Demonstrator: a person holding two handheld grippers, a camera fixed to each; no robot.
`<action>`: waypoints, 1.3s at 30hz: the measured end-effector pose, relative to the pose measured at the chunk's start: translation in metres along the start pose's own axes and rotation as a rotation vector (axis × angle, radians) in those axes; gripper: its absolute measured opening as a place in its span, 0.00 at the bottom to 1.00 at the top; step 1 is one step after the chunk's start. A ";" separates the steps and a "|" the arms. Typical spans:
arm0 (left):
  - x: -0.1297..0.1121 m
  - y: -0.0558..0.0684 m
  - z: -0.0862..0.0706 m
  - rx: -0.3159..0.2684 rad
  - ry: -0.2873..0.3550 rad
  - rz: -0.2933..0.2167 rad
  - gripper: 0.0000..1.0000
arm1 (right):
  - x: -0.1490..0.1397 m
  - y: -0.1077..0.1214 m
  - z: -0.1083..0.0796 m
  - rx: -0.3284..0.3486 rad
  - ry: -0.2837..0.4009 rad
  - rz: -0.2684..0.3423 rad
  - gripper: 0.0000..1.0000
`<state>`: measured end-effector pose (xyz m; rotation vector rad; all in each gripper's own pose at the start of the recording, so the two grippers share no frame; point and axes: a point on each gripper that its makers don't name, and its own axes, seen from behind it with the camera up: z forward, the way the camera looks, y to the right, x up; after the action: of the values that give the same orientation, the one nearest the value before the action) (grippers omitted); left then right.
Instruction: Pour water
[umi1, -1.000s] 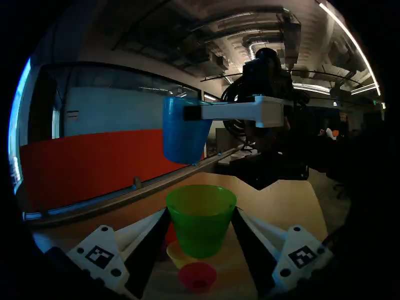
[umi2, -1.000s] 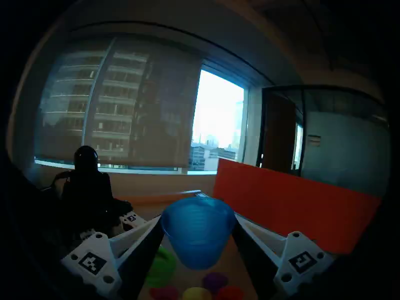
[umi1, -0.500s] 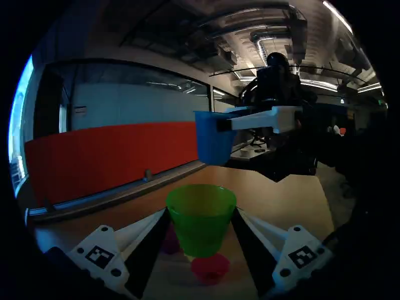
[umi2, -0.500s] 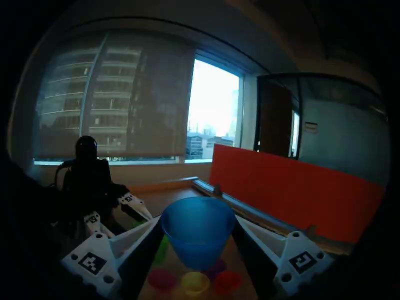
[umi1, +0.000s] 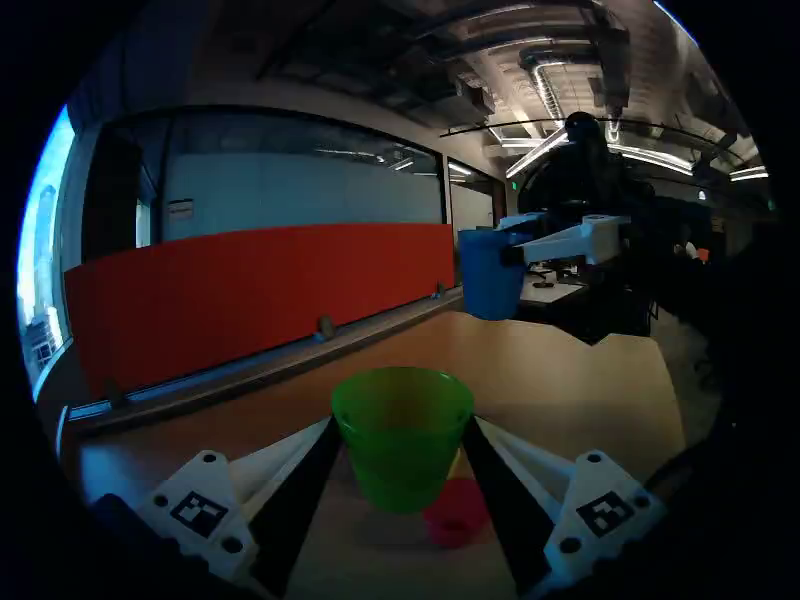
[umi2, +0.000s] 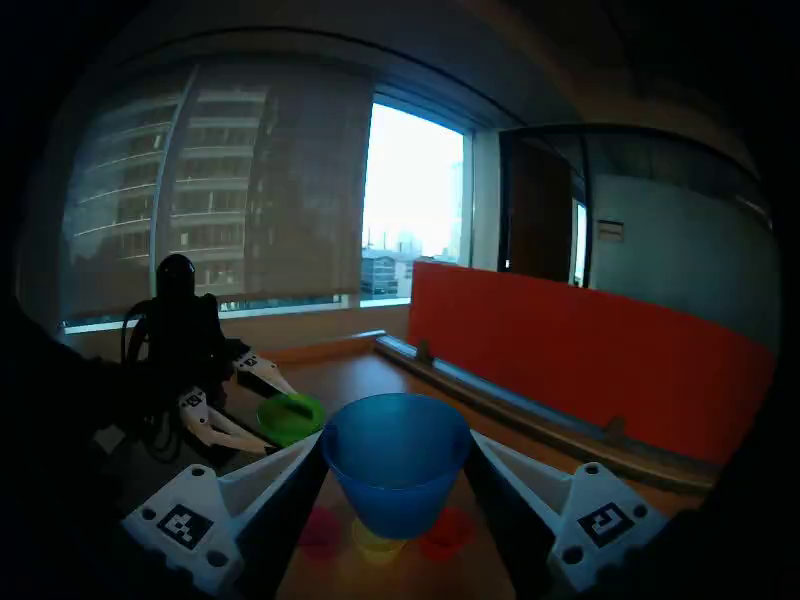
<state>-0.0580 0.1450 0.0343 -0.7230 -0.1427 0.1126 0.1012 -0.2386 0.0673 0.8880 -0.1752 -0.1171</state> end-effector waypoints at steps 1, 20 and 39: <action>-0.003 -0.002 0.001 0.002 -0.008 -0.001 0.85 | -0.005 0.000 0.000 0.002 -0.008 0.000 0.91; -0.081 -0.019 0.014 0.004 -0.246 0.023 0.85 | -0.102 0.001 0.003 0.046 -0.218 0.039 0.91; -0.140 -0.015 0.013 -0.060 -0.503 0.066 0.85 | -0.185 0.001 0.009 0.095 -0.429 0.062 0.91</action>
<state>-0.1970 0.1208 0.0416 -0.7480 -0.6047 0.3538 -0.0817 -0.2124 0.0545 0.9432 -0.6122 -0.2429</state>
